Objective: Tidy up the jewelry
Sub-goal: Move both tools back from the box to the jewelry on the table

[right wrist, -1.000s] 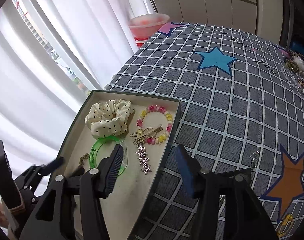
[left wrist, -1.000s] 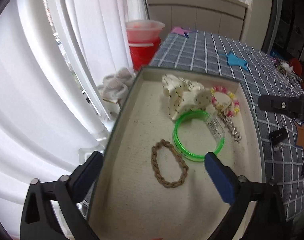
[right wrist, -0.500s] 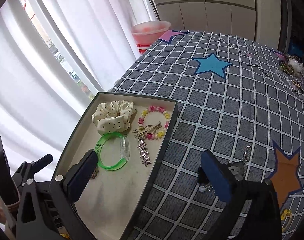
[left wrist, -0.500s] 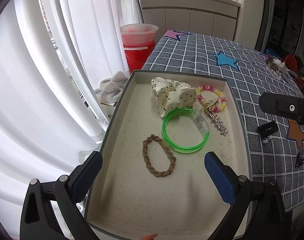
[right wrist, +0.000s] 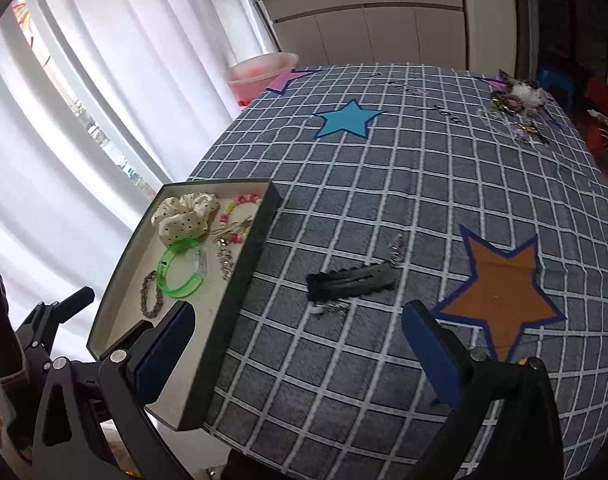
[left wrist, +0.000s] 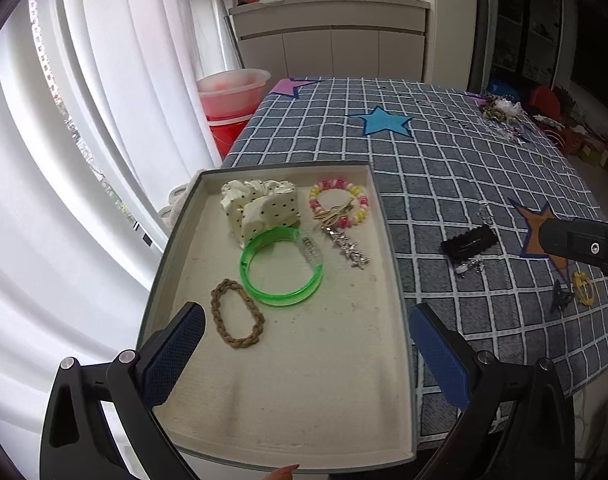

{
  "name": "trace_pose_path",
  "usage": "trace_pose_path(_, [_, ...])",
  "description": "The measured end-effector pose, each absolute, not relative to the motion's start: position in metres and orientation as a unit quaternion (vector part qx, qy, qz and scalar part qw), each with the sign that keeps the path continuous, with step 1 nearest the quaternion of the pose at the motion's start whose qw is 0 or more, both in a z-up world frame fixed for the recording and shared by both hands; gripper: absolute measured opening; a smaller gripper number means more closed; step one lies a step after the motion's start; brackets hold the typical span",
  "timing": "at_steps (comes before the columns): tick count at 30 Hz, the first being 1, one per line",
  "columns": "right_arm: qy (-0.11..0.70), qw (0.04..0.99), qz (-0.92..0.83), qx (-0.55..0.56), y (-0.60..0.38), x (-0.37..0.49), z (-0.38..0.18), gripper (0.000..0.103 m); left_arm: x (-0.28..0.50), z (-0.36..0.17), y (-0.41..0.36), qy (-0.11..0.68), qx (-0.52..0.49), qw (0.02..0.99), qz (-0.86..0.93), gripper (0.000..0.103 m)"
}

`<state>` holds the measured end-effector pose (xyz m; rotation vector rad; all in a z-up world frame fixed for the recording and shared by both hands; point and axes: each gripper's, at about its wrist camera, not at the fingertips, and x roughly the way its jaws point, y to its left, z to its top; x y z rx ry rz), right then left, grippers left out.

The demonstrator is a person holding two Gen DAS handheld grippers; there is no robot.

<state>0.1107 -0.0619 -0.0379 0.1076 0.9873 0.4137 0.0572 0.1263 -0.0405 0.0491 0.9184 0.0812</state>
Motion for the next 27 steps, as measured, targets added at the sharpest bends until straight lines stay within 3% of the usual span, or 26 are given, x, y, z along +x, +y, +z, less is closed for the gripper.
trace_pose_path(15, [0.491,0.864,0.073,0.078,-0.202,0.077,-0.073,0.103,0.060,-0.047,0.036,0.461,0.053,0.884,-0.051,0.103])
trace_pose_path(27, [0.508,0.859,0.035,0.059,-0.244,0.066,-0.102,0.103,0.060,-0.074,-0.038,0.483,0.083,0.864,-0.117,0.103])
